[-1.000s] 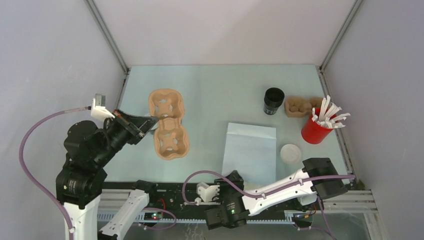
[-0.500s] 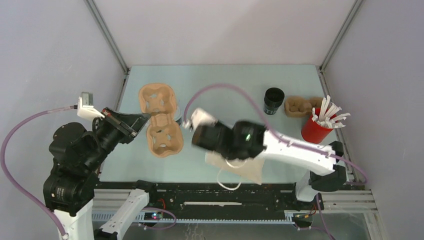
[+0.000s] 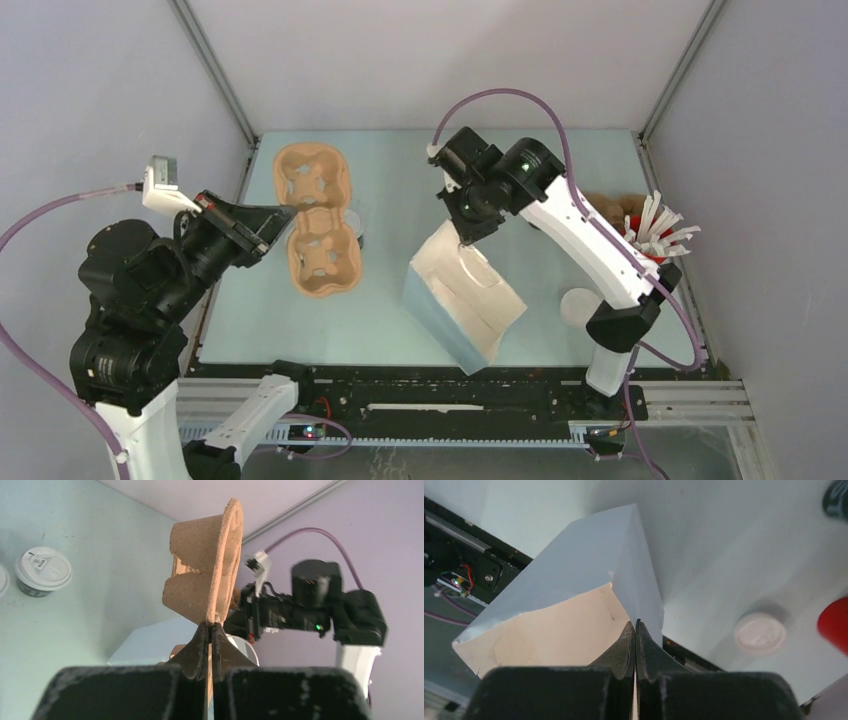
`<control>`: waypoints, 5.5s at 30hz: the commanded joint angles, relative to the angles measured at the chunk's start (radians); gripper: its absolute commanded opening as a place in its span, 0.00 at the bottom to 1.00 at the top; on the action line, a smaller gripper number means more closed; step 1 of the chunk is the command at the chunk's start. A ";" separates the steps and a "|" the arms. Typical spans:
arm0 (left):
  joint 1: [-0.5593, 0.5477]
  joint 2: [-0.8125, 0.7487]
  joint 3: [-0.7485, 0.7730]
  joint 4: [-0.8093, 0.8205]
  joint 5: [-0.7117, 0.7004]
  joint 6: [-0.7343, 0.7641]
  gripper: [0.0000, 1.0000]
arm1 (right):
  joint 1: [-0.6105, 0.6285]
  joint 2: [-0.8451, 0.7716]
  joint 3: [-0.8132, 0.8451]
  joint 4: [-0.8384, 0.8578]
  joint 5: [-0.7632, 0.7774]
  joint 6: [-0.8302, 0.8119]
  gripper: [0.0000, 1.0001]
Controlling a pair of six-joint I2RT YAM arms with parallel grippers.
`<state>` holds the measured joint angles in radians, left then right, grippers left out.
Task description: Pack the takeout coffee
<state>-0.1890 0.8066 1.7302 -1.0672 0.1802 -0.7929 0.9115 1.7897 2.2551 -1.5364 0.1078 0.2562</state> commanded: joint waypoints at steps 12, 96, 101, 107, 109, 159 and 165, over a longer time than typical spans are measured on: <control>0.008 0.076 -0.043 0.294 0.272 -0.161 0.00 | -0.275 0.009 -0.100 0.129 -0.179 0.230 0.00; -0.602 0.397 0.264 0.241 -0.258 -0.037 0.00 | -0.003 -0.297 -0.124 0.724 -0.491 -1.020 0.62; -0.604 0.405 0.272 0.242 -0.255 -0.034 0.00 | -0.015 -0.291 -0.124 0.725 -0.507 -1.013 0.59; -0.604 0.403 0.275 0.242 -0.257 -0.026 0.00 | -0.031 -0.294 -0.125 0.737 -0.530 -0.987 0.53; -0.603 0.401 0.272 0.242 -0.260 -0.024 0.00 | -0.039 -0.297 -0.129 0.746 -0.532 -0.973 0.52; -0.473 0.574 0.034 0.369 0.062 0.116 0.00 | -0.389 -0.682 -0.964 1.495 -1.083 0.045 0.47; -0.461 0.556 -0.046 0.426 0.108 0.084 0.00 | -0.463 -0.737 -1.135 1.579 -1.152 0.087 0.47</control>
<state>-0.6594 1.3746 1.7233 -0.7193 0.2211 -0.6926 0.5026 1.1027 1.1984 -0.0368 -1.0042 0.2810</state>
